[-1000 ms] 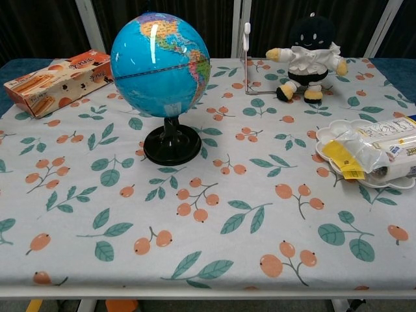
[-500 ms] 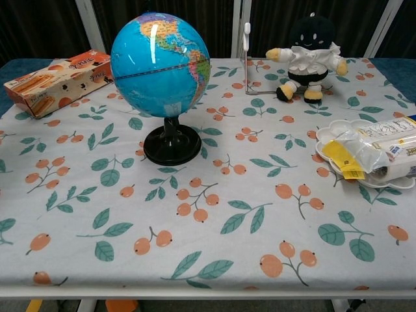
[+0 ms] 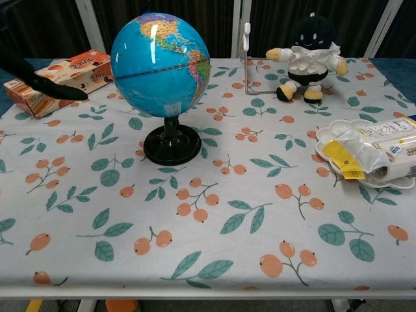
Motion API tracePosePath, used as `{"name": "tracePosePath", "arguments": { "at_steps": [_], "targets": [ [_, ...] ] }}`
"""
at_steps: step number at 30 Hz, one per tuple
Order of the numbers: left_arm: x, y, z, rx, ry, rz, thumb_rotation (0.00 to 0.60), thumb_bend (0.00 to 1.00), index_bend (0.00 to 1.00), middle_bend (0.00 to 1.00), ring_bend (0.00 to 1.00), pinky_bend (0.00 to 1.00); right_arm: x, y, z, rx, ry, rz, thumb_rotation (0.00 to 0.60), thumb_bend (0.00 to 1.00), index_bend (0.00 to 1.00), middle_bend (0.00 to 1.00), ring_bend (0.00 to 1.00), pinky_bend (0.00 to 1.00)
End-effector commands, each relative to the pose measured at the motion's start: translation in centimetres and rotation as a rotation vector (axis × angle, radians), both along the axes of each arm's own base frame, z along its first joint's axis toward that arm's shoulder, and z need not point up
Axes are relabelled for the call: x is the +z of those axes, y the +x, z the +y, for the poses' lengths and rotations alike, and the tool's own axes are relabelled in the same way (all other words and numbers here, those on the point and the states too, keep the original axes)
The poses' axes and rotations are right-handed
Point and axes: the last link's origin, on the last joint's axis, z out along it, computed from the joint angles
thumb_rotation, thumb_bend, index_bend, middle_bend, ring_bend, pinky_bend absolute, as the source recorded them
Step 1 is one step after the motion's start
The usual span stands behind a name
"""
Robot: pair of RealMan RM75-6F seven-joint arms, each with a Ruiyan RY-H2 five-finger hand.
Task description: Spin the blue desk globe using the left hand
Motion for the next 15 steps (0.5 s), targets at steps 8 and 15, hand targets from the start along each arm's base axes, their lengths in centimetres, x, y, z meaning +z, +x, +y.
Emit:
{"name": "tracePosePath", "arguments": {
  "at_steps": [8,15],
  "targets": [
    [-2.1,1.6,0.4,-0.033,-0.047,0.008,0.6,0.05,0.14,0.13,0.0,0.0,-0.1,-0.2,0.0,-0.003,0.003,-0.006,0.6,0.3,0.0,0.0,0.0,0.0],
    [-2.6,1.5,0.8,-0.023,-0.042,0.015,0.6,0.05,0.13,0.13,0.0,0.0,0.0,-0.3,0.0,-0.006,0.002,-0.007,0.6,0.3,0.0,0.0,0.0,0.0]
  ]
}}
